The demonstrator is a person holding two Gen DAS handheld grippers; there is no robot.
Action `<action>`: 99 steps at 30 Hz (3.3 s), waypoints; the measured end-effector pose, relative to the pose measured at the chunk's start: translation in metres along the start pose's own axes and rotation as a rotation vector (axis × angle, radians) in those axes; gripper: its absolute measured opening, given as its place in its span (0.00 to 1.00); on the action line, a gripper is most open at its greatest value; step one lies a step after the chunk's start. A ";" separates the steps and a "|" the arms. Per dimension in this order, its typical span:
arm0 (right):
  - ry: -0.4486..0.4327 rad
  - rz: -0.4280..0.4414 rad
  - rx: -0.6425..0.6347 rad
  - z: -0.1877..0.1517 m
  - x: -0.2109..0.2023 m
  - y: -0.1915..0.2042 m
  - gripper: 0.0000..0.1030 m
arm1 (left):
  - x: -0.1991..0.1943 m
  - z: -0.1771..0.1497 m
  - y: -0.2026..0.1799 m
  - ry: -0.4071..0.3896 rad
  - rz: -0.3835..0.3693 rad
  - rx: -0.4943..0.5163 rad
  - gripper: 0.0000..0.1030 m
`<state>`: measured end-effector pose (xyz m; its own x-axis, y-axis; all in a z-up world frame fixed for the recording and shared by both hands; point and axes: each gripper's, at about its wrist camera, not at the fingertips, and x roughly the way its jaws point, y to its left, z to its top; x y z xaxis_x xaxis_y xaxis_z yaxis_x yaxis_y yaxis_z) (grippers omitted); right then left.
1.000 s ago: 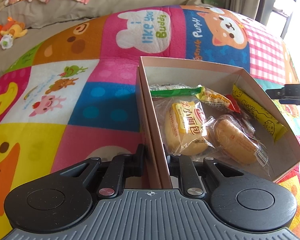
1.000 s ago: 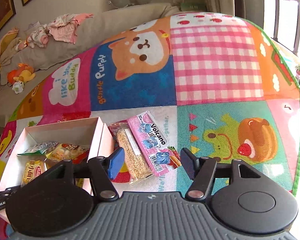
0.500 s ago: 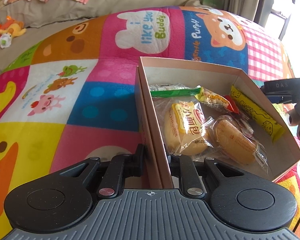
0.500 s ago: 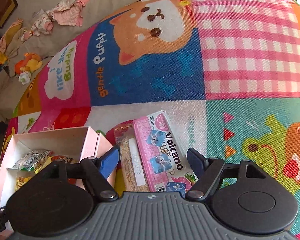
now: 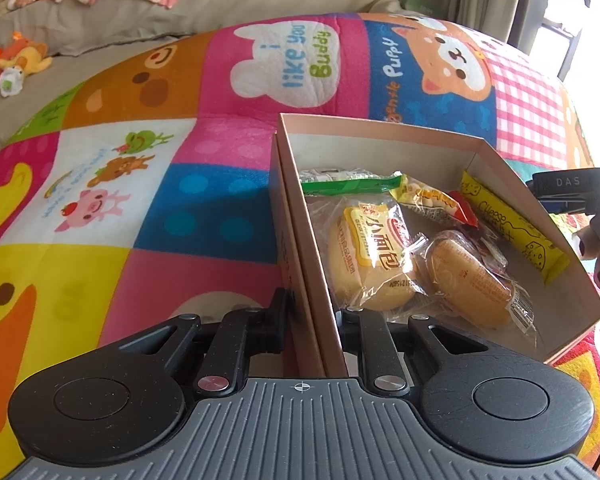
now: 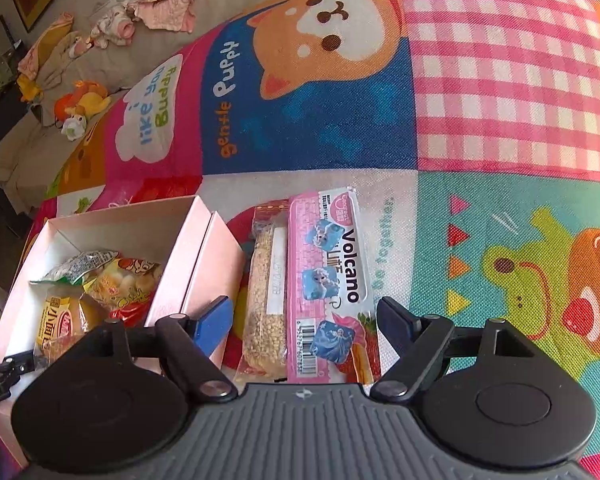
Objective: Organize objects
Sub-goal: 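Move the right tool to the clear granola bar beside the Volcano packet, then grasp the clear granola bar bag with the right tool, then lift the granola bar and carry it over the pink box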
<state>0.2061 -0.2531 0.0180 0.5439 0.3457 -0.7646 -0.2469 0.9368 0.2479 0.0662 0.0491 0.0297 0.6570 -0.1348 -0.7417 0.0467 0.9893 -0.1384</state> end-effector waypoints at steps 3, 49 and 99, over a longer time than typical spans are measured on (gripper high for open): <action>-0.009 -0.017 0.029 0.004 0.005 -0.002 0.74 | 0.000 0.000 0.000 0.000 -0.001 -0.002 0.18; -0.118 -0.236 -0.141 -0.121 -0.110 0.035 0.45 | -0.002 -0.002 0.002 0.002 -0.001 -0.001 0.18; -0.061 -0.119 -0.118 -0.181 -0.188 0.098 0.24 | 0.004 -0.002 0.004 0.006 0.004 -0.030 0.16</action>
<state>-0.0656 -0.2361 0.0782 0.6218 0.2391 -0.7458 -0.2683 0.9597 0.0840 0.0679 0.0522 0.0248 0.6523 -0.1318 -0.7464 0.0218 0.9876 -0.1553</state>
